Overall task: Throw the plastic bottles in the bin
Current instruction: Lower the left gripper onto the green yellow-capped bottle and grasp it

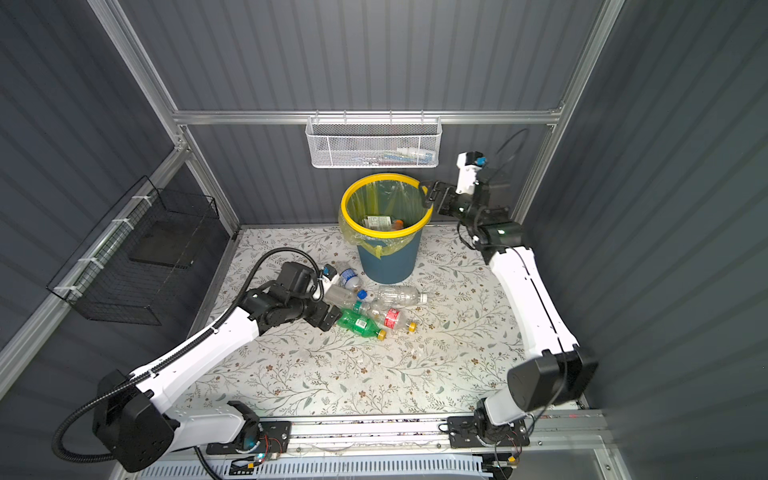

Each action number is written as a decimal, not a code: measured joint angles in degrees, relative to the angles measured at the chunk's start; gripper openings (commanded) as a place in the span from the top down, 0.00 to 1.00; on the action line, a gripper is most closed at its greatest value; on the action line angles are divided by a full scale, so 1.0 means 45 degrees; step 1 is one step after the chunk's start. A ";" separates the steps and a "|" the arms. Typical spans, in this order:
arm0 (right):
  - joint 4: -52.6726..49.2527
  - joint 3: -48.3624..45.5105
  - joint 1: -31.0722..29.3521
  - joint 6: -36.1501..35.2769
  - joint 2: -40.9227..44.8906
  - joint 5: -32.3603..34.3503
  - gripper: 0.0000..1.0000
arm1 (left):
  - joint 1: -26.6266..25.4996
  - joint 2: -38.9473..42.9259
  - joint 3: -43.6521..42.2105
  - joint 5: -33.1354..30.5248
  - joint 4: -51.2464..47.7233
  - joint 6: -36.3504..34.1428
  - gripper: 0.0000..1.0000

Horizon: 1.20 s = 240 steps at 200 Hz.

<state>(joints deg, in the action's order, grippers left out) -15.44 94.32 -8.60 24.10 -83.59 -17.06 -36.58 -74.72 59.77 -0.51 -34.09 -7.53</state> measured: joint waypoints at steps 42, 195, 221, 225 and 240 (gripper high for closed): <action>0.0903 -0.2987 0.1447 0.0393 0.3007 0.0170 0.01 | -0.0894 -0.1035 -0.0005 0.0204 -0.0340 -0.2055 0.01; 0.2225 -0.8238 0.3570 0.2084 0.5037 -0.1141 0.01 | -0.2157 -0.5042 0.1292 -0.1098 0.0865 -0.5814 0.08; 0.2424 -0.8335 0.3648 0.2113 0.5022 -0.1263 0.01 | -0.2472 -0.5566 0.1350 -0.1282 0.0913 -0.5999 0.08; 0.2463 -0.8354 0.3657 0.2118 0.5013 -0.1277 0.01 | -0.2497 -0.5629 0.1350 -0.1292 0.0913 -0.6013 0.08; 0.2501 -0.8427 0.3691 0.2137 0.4964 -0.1302 0.01 | -0.2594 -0.5819 0.1370 -0.1326 0.0855 -0.6105 0.09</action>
<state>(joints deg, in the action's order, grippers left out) -4.19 56.40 8.01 33.71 -61.25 -22.92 -48.25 -100.90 65.93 -6.48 -30.24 -35.00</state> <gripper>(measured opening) 0.987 0.916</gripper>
